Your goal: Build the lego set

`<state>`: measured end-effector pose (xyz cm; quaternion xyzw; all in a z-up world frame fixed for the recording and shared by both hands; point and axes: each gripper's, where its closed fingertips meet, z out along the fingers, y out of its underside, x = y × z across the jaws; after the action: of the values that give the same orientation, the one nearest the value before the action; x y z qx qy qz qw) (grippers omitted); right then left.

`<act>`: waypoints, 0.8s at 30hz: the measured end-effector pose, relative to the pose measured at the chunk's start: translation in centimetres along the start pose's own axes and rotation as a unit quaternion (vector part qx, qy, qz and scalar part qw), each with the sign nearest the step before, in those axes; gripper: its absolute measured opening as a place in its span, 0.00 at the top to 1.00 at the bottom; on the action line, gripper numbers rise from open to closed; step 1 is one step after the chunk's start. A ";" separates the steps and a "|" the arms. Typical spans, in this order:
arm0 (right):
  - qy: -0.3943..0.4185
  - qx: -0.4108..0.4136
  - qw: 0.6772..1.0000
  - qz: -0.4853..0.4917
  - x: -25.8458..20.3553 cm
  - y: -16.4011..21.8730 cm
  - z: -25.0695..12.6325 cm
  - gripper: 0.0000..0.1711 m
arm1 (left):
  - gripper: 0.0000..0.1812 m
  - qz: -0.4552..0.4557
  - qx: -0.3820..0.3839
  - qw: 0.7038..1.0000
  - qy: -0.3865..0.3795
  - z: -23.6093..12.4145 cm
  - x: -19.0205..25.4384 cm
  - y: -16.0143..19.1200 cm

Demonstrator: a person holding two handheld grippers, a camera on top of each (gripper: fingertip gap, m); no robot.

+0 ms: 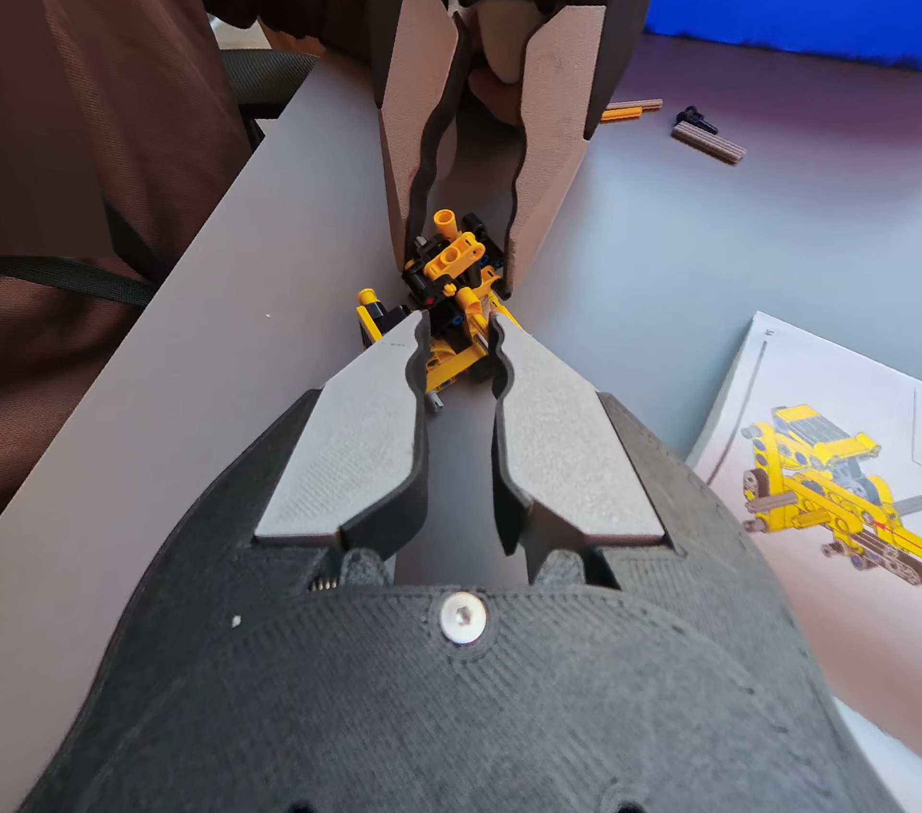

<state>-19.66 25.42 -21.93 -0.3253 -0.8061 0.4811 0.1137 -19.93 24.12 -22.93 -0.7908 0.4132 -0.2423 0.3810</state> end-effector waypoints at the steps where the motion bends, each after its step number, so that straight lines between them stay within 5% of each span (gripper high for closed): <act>1: 0.000 0.000 1.000 -0.001 -0.1 0.0 0.1 0.89 | 0.77 -0.002 0.000 1.000 0.002 0.0 0.1 0.0; 24: -0.006 0.009 0.999 -0.034 -0.8 -0.3 0.2 0.94 | 0.78 0.017 -0.021 1.000 0.000 0.1 0.4 0.1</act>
<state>-19.29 24.65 -21.69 -0.2936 -0.8130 0.4861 0.1286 -19.66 23.79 -23.06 -0.7918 0.4313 -0.2269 0.3682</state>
